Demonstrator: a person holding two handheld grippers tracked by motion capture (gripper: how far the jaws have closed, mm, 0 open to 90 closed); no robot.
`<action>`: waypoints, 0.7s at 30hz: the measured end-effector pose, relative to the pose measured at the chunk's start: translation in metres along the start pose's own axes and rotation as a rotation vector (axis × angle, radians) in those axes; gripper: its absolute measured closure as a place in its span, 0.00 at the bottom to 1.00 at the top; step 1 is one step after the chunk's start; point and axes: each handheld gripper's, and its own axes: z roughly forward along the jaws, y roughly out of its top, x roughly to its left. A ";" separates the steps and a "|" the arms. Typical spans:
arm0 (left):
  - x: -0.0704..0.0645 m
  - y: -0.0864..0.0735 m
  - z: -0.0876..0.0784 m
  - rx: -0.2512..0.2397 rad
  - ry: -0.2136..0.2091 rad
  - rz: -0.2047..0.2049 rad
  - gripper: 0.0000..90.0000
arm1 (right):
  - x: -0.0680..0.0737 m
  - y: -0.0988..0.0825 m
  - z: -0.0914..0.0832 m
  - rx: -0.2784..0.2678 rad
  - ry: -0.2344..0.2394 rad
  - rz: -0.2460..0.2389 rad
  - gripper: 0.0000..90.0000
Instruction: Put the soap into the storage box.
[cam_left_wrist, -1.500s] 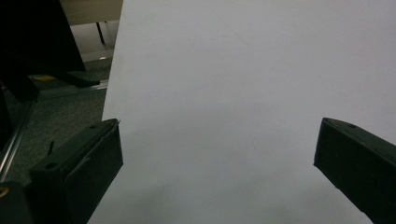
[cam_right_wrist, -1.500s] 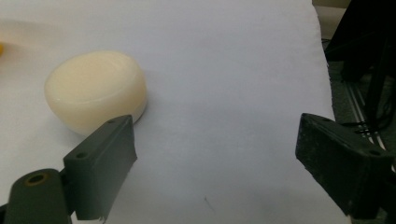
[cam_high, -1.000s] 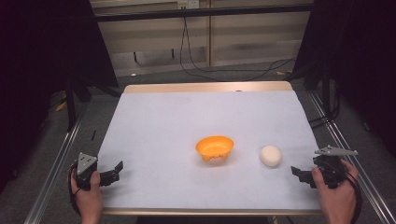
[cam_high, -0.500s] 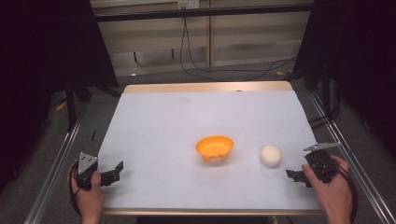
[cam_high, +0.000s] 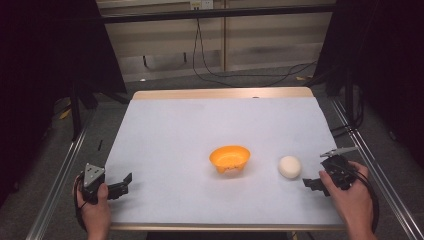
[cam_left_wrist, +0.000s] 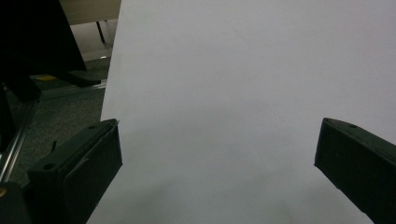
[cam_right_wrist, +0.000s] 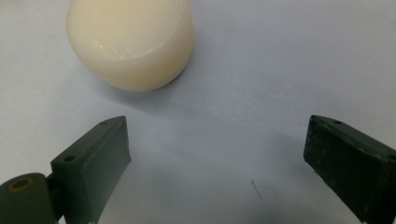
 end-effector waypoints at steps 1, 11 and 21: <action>0.000 0.000 0.000 0.004 0.001 0.003 0.01 | 0.001 0.001 0.001 0.001 0.003 0.002 0.08; -0.001 0.000 0.000 0.013 0.001 0.021 0.00 | 0.005 0.009 0.005 0.014 0.013 -0.013 0.08; -0.002 0.001 0.001 0.016 0.005 0.027 0.00 | 0.016 0.019 0.012 0.011 0.043 -0.036 0.08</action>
